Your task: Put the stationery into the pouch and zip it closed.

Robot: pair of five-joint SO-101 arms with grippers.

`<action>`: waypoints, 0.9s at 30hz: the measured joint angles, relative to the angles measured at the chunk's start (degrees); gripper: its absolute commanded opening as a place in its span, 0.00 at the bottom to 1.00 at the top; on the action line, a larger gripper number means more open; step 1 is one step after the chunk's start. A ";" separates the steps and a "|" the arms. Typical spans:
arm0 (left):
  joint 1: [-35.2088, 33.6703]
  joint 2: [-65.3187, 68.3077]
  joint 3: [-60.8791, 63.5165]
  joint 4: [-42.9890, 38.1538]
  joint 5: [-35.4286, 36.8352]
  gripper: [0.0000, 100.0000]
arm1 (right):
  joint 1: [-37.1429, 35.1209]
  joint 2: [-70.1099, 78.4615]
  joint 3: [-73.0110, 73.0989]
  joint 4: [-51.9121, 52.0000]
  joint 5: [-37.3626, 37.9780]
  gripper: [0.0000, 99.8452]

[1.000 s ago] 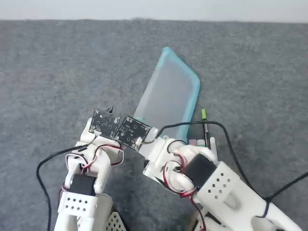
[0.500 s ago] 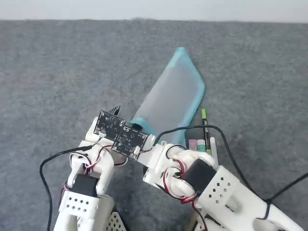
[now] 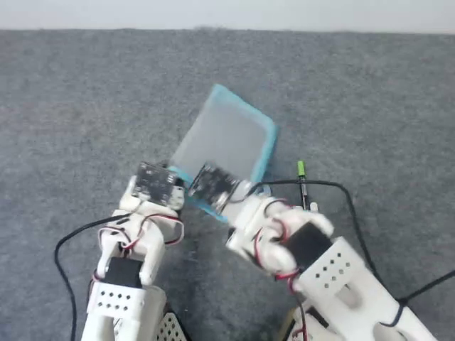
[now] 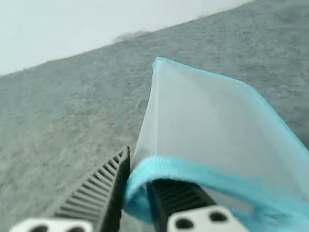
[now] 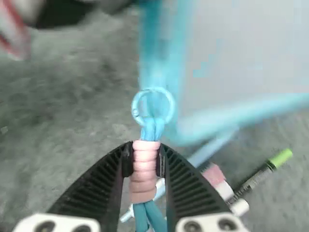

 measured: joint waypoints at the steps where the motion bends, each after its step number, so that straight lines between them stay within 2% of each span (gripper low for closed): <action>1: -1.76 0.00 0.00 0.00 1.23 0.01 | 1.58 0.00 0.00 0.00 0.09 0.01; 6: -7.82 0.00 0.00 0.09 4.40 0.01 | 9.23 0.00 0.00 0.00 0.09 0.01; 10: -8.09 0.00 -0.53 4.13 7.65 0.01 | 13.10 0.00 -0.35 0.00 0.09 0.01; 14: -7.30 0.00 -1.32 8.53 9.14 0.01 | 13.89 0.00 -0.70 0.26 0.18 0.02; 16: -5.19 0.00 -1.49 10.99 8.97 0.01 | 14.24 0.00 -0.70 1.23 0.18 0.09; 20: -2.46 0.00 -1.49 13.27 7.82 0.01 | 14.24 0.00 -0.79 5.54 0.18 0.34; 21: -2.81 0.00 -1.58 13.27 8.00 0.01 | 14.59 0.00 -0.70 6.51 0.18 0.37; 23: -5.19 0.00 -2.90 13.27 9.14 0.01 | 15.03 0.00 -0.70 8.00 0.18 0.36; 27: -11.78 0.00 -3.87 13.27 11.60 0.01 | 17.93 0.00 -0.70 8.79 0.18 0.23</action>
